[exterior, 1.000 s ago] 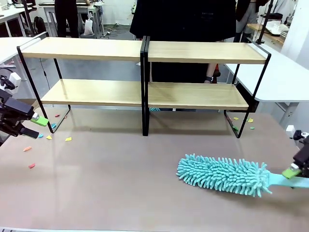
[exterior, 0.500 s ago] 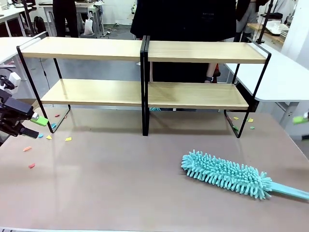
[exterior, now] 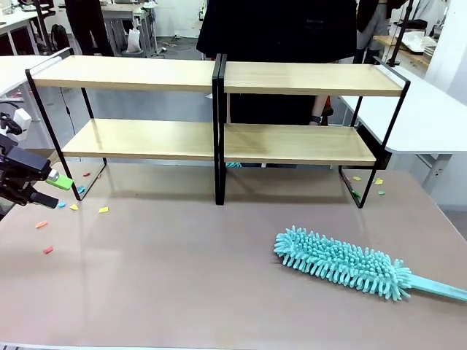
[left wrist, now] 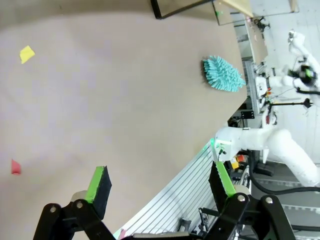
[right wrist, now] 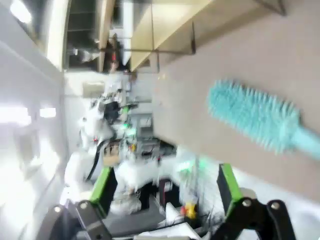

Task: Clean the shelves.
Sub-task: Place the Duster on the table.

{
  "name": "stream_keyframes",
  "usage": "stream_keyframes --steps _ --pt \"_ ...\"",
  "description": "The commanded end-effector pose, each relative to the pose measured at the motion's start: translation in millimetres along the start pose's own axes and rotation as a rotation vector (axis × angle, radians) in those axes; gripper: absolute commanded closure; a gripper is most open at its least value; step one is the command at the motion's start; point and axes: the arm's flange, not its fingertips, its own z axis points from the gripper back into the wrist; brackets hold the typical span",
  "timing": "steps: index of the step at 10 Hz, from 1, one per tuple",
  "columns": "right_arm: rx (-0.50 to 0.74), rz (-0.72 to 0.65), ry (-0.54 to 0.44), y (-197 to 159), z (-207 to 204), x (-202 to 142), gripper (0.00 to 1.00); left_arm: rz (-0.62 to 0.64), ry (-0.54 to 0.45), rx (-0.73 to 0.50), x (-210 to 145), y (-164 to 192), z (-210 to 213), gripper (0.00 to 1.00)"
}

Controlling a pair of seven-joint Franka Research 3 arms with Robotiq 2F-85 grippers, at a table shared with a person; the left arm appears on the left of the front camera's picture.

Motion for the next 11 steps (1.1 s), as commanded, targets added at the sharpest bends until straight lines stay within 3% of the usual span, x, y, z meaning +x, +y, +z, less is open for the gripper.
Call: stream_keyframes --steps 1,2,11 --pt "0.093 -0.037 0.168 10.3 -2.8 -86.5 0.0 -0.023 -0.011 -0.024 -1.6 -0.2 -1.9 0.0" --pt "0.0 0.0 0.0 0.0 0.0 0.0 0.0 -0.023 -0.011 -0.024 -1.6 -0.2 -1.9 0.0" --pt "0.0 0.0 0.0 0.0 0.0 0.0 0.0 -0.023 -0.011 -0.024 -1.6 -0.2 -1.9 0.0"
